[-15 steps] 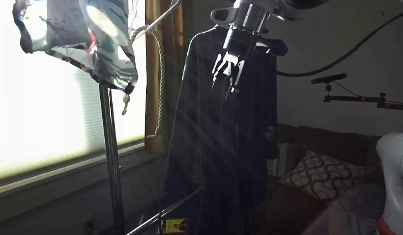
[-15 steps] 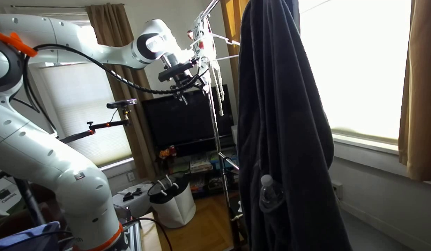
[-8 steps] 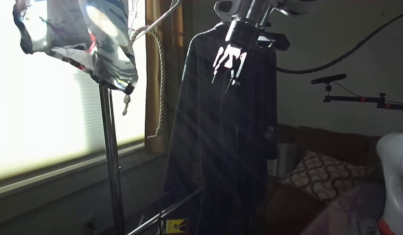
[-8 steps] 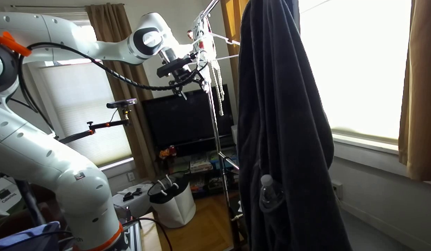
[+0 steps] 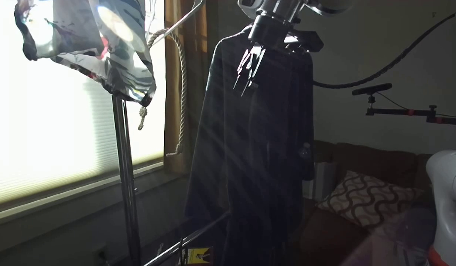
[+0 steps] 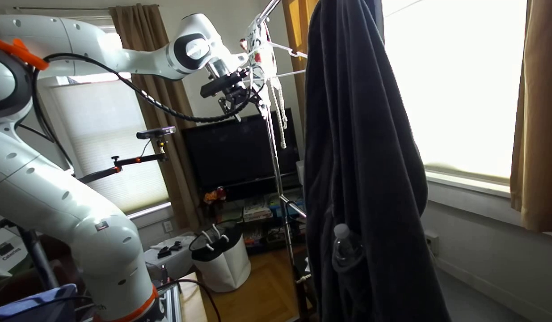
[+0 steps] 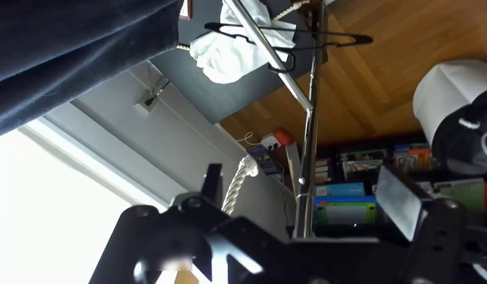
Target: Remove the white coat hanger from the top railing and hook it on the bottom railing
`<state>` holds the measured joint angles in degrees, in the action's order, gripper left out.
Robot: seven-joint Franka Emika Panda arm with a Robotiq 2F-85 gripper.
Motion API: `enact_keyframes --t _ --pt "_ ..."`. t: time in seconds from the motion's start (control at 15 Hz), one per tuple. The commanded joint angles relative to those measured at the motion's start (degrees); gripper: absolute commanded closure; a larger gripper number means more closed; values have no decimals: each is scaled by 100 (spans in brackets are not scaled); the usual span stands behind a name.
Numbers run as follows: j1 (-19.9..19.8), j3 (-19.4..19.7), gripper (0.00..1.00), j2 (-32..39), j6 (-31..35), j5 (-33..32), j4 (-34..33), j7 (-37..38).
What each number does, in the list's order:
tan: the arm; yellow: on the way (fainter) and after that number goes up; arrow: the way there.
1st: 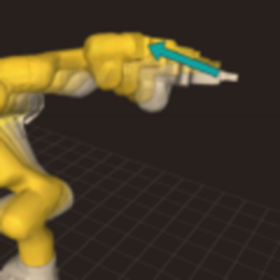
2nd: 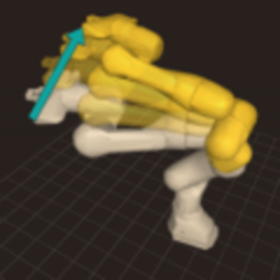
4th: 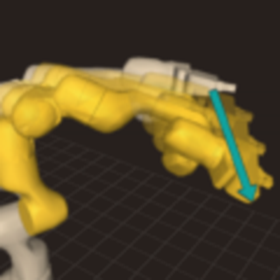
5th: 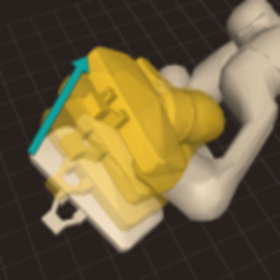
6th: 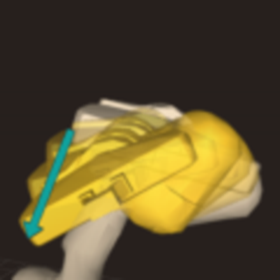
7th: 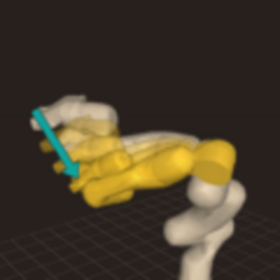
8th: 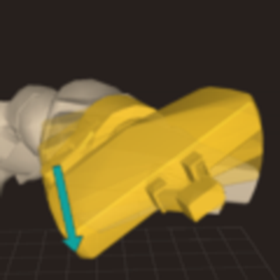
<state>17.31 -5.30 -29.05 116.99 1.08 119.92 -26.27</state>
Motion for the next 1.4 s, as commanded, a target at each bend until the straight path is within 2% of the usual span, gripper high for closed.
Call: enact_keyframes --t 0.0,0.27,0.4,0.47,0.6,0.8,0.93,1.0,1.07,1.2,1.33 --pt "-194 -325 0 530 54 127 -856 1187" --pt "-493 -655 0 945 47 -189 -2000 2469" --pt "-783 -912 0 1089 -291 -920 -2525 2948" --pt "-826 -968 0 1144 -717 -1236 -2762 2821" --pt "-715 -893 0 1209 -1110 -1114 -3124 2490" --pt "-677 -805 0 1275 -866 -625 -3421 2856" --pt "-731 -796 0 1330 -835 -492 -3637 3167" --pt "-711 -803 0 1363 -902 -479 -3733 3098" --pt "-721 -821 0 1259 -822 -627 -3522 2970" --pt "-721 -816 0 1318 -824 -573 -3651 2990" --pt "-711 -871 0 1345 -590 -357 -3661 3481"
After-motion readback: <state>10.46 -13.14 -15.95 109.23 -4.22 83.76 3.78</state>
